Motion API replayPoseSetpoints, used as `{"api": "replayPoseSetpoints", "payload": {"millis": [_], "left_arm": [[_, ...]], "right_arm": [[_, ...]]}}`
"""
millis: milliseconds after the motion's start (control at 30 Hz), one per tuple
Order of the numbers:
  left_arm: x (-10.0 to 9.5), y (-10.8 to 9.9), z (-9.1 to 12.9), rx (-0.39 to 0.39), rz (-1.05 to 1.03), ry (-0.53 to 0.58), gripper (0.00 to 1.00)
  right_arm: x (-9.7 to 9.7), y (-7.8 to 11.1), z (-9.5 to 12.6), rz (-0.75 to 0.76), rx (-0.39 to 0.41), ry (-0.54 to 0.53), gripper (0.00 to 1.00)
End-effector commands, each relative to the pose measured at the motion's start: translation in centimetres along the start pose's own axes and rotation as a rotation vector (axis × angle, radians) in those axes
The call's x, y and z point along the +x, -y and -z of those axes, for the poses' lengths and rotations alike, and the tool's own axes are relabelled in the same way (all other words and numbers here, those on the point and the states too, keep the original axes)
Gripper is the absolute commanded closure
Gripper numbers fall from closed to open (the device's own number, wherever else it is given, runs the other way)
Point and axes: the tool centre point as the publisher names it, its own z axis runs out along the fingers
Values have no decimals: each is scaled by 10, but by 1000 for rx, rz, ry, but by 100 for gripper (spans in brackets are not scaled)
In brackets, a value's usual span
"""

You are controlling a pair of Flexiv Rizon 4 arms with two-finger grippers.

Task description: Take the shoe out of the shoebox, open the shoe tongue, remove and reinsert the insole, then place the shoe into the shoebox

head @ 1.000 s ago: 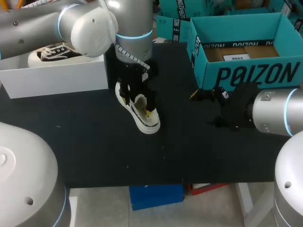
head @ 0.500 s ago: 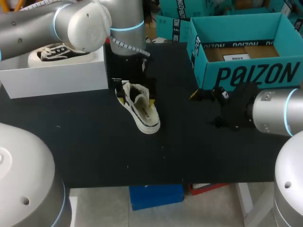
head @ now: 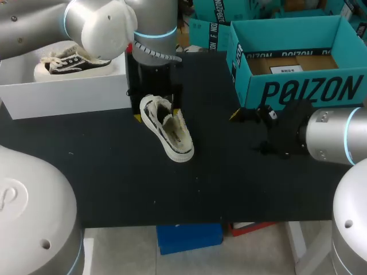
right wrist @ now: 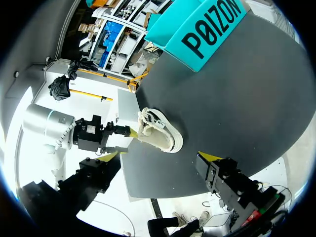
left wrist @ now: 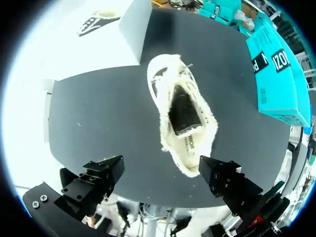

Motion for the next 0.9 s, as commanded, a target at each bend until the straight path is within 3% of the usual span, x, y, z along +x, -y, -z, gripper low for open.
{"api": "replayPoseSetpoints", "payload": {"millis": [33, 633, 900], "left_arm": [[-30, 1, -2, 23, 60, -66, 0], [-67, 6, -8, 9, 109, -113, 0], [-72, 8, -10, 22, 106, -114, 0]], "right_arm": [[-5, -2, 4, -8, 31, -10, 0], [-5, -2, 4, -8, 31, -10, 0], [-5, -2, 4, -8, 31, -10, 0]]}}
